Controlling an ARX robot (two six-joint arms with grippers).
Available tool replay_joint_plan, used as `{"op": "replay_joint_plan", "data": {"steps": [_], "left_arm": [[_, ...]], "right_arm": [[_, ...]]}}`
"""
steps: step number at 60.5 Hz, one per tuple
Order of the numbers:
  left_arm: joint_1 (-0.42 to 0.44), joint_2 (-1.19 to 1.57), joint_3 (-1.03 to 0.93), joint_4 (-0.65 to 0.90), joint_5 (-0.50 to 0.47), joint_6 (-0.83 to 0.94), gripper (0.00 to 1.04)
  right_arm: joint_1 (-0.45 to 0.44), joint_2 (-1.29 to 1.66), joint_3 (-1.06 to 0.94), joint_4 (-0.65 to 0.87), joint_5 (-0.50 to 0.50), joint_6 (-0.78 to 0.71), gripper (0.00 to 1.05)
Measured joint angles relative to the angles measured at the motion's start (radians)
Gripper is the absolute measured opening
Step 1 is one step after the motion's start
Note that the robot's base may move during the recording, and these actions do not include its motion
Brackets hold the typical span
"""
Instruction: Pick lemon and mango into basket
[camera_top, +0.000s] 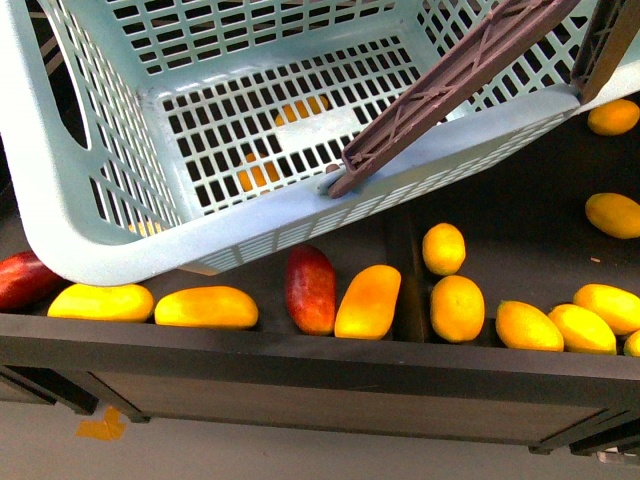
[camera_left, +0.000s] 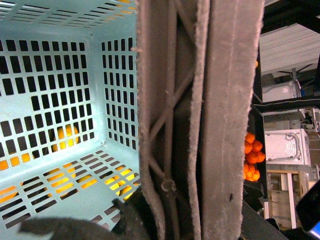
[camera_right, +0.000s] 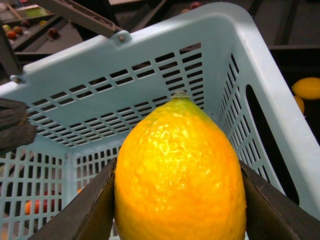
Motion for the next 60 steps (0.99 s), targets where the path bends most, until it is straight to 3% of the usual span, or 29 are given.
{"op": "replay_joint_plan", "data": {"steps": [16, 24, 28, 30, 37, 48, 60], "left_arm": [[0.0, 0.0, 0.0, 0.0, 0.003, 0.001, 0.16], [-0.001, 0.0, -0.009, -0.002, -0.003, 0.0, 0.16], [0.002, 0.0, -0.009, -0.002, -0.006, 0.001, 0.16], [0.002, 0.0, -0.009, -0.002, -0.006, 0.0, 0.16], [0.004, 0.0, -0.01, -0.002, -0.009, 0.001, 0.16], [-0.002, 0.0, -0.01, -0.002, 0.0, 0.003, 0.16], [-0.001, 0.0, -0.01, -0.002, -0.005, 0.0, 0.16]], "right_arm": [[-0.021, 0.014, 0.005, -0.002, 0.039, 0.038, 0.97], [-0.077, -0.037, -0.035, 0.003, 0.069, 0.056, 0.96], [-0.109, -0.084, -0.114, 0.14, 0.195, -0.007, 0.86], [-0.133, -0.118, -0.164, 0.203, 0.213, -0.053, 0.81], [-0.209, -0.272, -0.334, 0.289, 0.203, -0.132, 0.62], [-0.25, -0.375, -0.496, 0.329, 0.132, -0.169, 0.32], [-0.277, -0.48, -0.614, 0.34, 0.126, -0.186, 0.02]]}}
